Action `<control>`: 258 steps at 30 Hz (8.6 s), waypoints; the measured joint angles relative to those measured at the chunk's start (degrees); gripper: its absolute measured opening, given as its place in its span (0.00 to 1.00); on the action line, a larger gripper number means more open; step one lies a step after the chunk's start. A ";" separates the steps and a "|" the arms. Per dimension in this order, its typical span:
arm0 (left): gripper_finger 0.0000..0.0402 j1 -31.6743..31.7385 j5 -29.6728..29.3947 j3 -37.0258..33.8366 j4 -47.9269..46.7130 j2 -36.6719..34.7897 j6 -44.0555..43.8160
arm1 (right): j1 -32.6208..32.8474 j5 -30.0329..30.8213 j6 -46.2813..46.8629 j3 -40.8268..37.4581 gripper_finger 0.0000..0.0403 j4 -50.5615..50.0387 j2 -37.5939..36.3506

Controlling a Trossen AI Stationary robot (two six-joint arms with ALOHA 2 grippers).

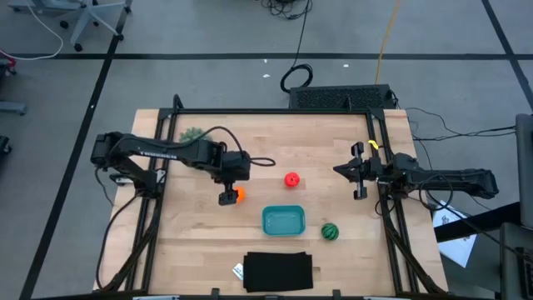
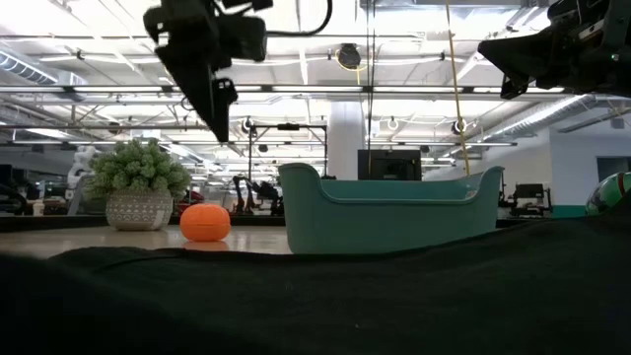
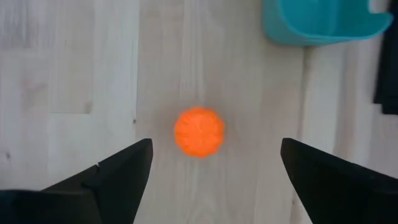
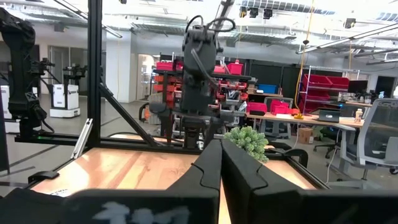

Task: Pick and placing Produce into tupperware
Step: Put the tangerine in the blue bin

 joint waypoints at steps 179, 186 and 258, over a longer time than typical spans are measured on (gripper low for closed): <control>0.61 -5.78 -6.83 4.96 26.27 0.64 6.68 | -0.02 0.22 -0.66 -0.01 0.00 0.03 1.08; 0.61 -6.62 -6.83 12.57 24.73 8.14 13.64 | 0.00 0.22 -1.06 -0.01 0.00 -0.01 1.44; 0.61 -16.61 -17.64 17.12 28.33 26.99 -7.05 | 0.04 0.04 3.06 -0.01 0.00 -0.87 3.46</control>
